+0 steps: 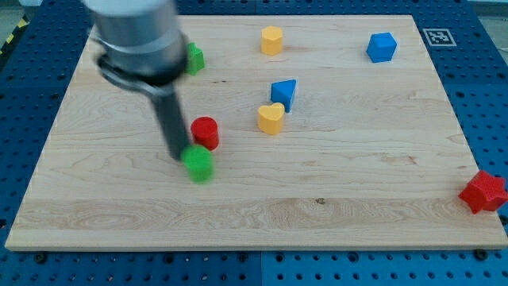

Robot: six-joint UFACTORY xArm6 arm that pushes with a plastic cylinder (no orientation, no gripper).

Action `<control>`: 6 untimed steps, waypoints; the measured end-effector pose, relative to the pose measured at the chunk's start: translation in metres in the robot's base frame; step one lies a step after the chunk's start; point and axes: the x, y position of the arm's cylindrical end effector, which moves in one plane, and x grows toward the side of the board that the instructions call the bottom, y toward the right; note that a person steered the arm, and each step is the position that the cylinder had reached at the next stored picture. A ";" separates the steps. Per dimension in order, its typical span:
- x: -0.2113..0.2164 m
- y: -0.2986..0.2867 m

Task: Move the red circle to the bottom of the green star

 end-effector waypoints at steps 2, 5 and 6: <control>-0.032 -0.002; 0.091 -0.064; 0.094 -0.022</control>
